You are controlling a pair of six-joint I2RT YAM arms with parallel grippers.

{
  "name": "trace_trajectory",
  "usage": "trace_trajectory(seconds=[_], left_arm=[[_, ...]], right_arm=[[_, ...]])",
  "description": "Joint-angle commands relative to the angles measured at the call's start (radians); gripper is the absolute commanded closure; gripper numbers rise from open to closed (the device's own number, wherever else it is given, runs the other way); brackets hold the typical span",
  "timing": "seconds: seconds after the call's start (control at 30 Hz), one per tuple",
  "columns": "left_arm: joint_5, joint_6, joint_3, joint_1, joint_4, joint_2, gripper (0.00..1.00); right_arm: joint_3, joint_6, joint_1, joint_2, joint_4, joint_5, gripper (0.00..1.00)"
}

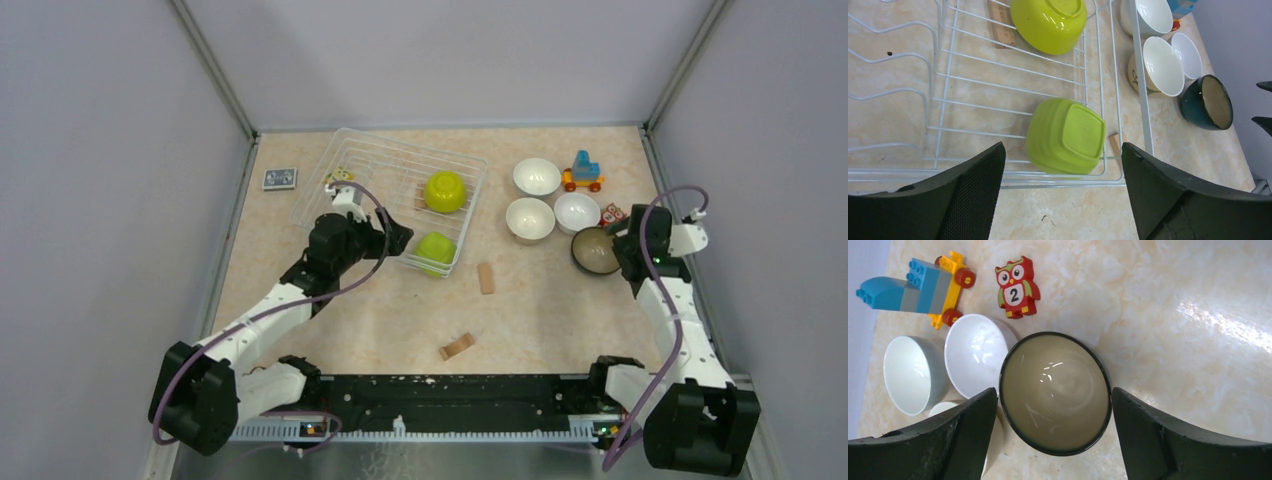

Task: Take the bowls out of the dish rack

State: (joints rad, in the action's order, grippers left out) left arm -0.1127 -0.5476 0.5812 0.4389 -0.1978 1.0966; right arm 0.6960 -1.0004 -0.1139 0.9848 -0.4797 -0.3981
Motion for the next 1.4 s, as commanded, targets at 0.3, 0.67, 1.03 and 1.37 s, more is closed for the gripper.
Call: trace_trajectory(seconds=[0.3,0.67,1.03,1.37], left_arm=[[-0.007,0.019,0.026,-0.001,-0.013,-0.025,0.07],[-0.053,-0.022,0.059,0.026,-0.08,0.067,0.08],[0.016,0.027,0.177,0.116,-0.021,0.184,0.08],[0.188,0.143,0.427,0.122,0.168,0.376,0.14]], right_arm=[[0.206,0.206,0.27,0.075,0.06,-0.012,0.13],[0.191,0.377,0.353,0.102,0.171,0.111,0.13],[0.128,0.435,0.361,0.087,0.232,0.226,0.15],[0.098,0.501,0.371,0.06,0.293,0.443,0.25]])
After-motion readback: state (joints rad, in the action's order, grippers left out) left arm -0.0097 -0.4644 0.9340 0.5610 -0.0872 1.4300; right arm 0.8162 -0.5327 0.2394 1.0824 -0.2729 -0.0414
